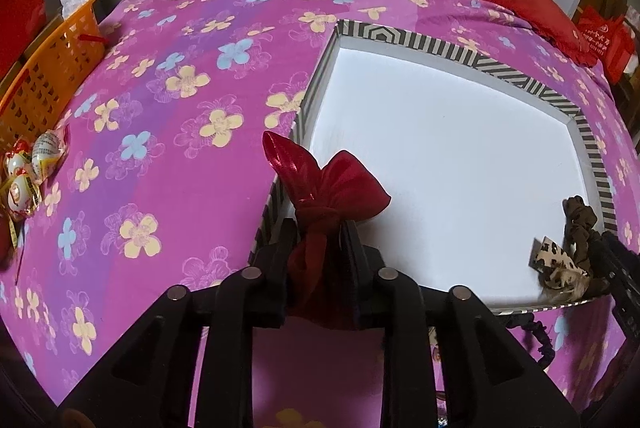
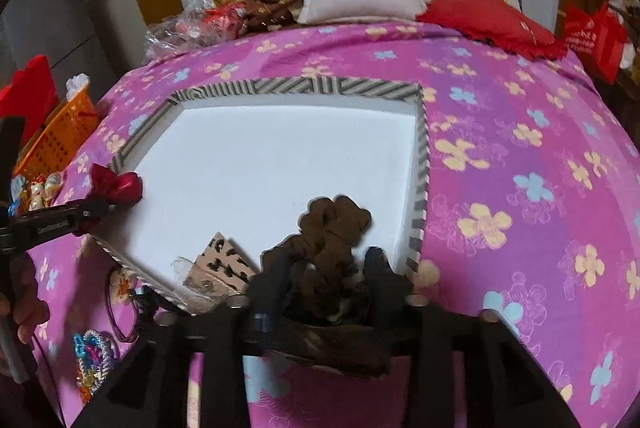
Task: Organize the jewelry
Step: 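Carry both held items into the white box and open both tools, then withdraw both tools from the box toward the beaded bracelets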
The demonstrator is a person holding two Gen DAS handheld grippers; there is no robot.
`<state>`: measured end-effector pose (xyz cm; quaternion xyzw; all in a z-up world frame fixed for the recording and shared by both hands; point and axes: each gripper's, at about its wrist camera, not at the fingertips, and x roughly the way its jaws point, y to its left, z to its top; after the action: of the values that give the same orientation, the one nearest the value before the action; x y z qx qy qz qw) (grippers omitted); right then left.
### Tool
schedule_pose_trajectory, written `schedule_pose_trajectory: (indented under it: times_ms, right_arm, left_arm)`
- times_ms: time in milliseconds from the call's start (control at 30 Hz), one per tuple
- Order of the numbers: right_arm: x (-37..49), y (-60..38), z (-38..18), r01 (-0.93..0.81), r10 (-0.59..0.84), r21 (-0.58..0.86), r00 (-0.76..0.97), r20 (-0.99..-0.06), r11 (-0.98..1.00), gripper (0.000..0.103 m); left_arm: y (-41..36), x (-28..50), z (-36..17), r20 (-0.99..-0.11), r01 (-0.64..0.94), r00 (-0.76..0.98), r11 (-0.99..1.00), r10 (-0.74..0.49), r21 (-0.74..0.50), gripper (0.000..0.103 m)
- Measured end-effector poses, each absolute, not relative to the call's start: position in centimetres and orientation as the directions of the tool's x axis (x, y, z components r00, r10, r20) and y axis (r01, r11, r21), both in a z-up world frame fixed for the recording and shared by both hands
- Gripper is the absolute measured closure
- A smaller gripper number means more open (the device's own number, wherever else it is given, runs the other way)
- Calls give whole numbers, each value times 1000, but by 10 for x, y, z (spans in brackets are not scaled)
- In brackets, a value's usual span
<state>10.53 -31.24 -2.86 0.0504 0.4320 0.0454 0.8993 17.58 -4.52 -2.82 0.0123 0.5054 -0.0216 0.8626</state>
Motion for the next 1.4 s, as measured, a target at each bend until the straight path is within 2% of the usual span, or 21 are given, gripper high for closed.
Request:
schedule_pose_trajectory:
  times_ms: [100, 167, 200, 233, 300, 333, 467, 600, 767, 867, 1100, 1400]
  right_arm:
    - [99, -308, -18, -49, 127, 125, 645, -753, 991, 55]
    - [94, -306, -12, -59, 139, 133, 656, -742, 989, 55]
    - [90, -305, -8, -65, 148, 141, 661, -736, 988, 52]
    - [86, -304, -4, -70, 156, 147, 666, -730, 987, 43]
    - [76, -303, 1, -67, 154, 149, 681, -716, 987, 30]
    - [69, -303, 5, -65, 155, 152, 694, -703, 986, 29]
    - [50, -303, 14, -69, 171, 175, 710, -683, 982, 29]
    - [34, -297, 22, -82, 186, 182, 713, -676, 980, 29]
    - [9, -279, 26, -134, 218, 175, 713, -666, 975, 29]
    - [-6, -270, 25, -151, 230, 175, 714, -661, 973, 29]
    - [-37, -253, 17, -164, 237, 173, 712, -661, 971, 29]
    - [-58, -236, 3, -202, 255, 159, 671, -697, 966, 29]
  left_arm:
    - [-46, 175, -28, -875, 64, 480, 997, -61, -35, 64]
    - [-45, 171, -27, -871, 77, 482, 995, -95, -66, 48]
    - [-45, 169, -26, -869, 81, 483, 994, -104, -74, 45]
    - [-45, 166, -25, -868, 85, 484, 993, -111, -79, 43]
    - [-46, 161, -25, -872, 95, 476, 992, -118, -82, 42]
    - [-46, 157, -25, -873, 103, 473, 992, -118, -78, 42]
    - [-45, 147, -22, -868, 102, 489, 994, -86, -41, 42]
    - [-31, 141, -8, -852, 83, 502, 989, -149, -124, 42]
    - [-14, 109, 25, -801, 70, 578, 988, -154, -139, 33]
    - [-4, 85, 31, -798, 60, 588, 992, -127, -114, 33]
    - [5, 32, 11, -812, 53, 575, 995, -99, -84, 33]
    - [-12, -13, -17, -826, 96, 546, 990, -137, -100, 33]
